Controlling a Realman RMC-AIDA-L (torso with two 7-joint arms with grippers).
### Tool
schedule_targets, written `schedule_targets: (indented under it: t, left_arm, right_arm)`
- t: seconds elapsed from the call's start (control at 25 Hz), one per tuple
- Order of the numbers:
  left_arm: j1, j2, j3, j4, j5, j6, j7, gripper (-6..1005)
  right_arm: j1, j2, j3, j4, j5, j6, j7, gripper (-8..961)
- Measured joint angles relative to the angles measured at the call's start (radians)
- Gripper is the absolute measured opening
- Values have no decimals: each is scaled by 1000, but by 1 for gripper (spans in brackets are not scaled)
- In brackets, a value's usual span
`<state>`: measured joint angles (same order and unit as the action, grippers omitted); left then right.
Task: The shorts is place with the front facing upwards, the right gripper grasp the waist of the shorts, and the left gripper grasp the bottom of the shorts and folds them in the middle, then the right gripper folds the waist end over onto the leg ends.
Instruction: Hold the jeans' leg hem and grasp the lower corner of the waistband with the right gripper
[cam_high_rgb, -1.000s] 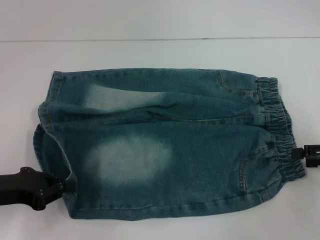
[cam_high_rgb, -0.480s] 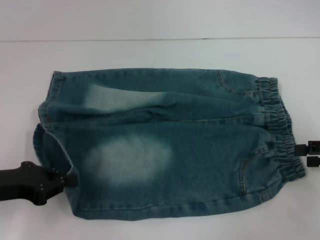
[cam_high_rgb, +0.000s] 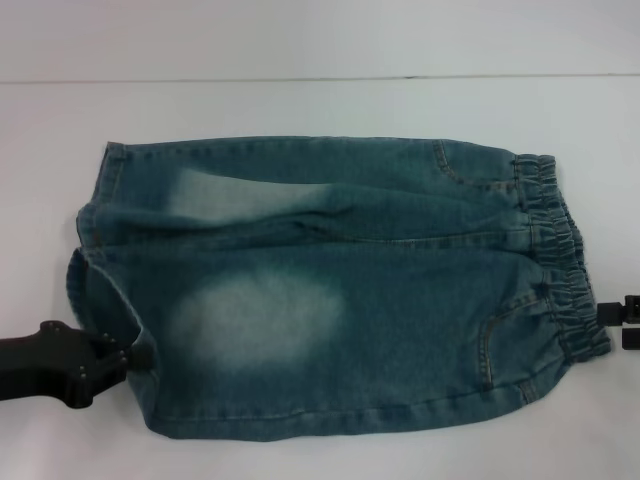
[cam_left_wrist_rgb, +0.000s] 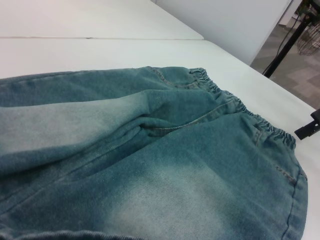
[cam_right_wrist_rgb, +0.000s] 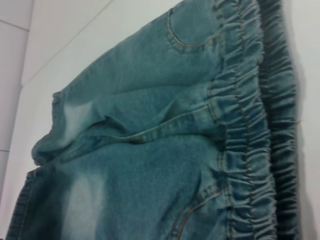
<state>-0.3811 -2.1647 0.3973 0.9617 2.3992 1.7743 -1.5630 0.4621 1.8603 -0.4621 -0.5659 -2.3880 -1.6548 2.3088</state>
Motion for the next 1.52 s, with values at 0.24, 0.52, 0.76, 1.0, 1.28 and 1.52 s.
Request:
schedule_targets:
  t: [0.24, 0.52, 0.76, 1.0, 1.28, 1.52]
  left_arm:
    - [6, -3, 0, -2, 0, -1, 5, 47]
    - [5, -3, 1, -2, 0, -11, 9, 47]
    - [4, -3, 3, -4, 0, -14, 9, 47]
    - [5, -3, 9, -6, 0, -12, 9, 47]
    - [5, -4, 10, -6, 0, -6, 9, 47]
    - [2, -2, 11, -6, 0, -6, 9, 48]
  right_arm:
    - [-3, -4, -3, -6, -1, 12, -6, 879]
    - [7, -3, -5, -3, -2, 42, -2, 879]
    - [11, 0, -5, -2, -2, 49, 0, 880]
    - [18, 10, -4, -1, -2, 49, 0, 869]
    - [25, 14, -25, 2, -2, 68, 0, 850]
    - [26, 17, -42, 11, -2, 85, 1, 834]
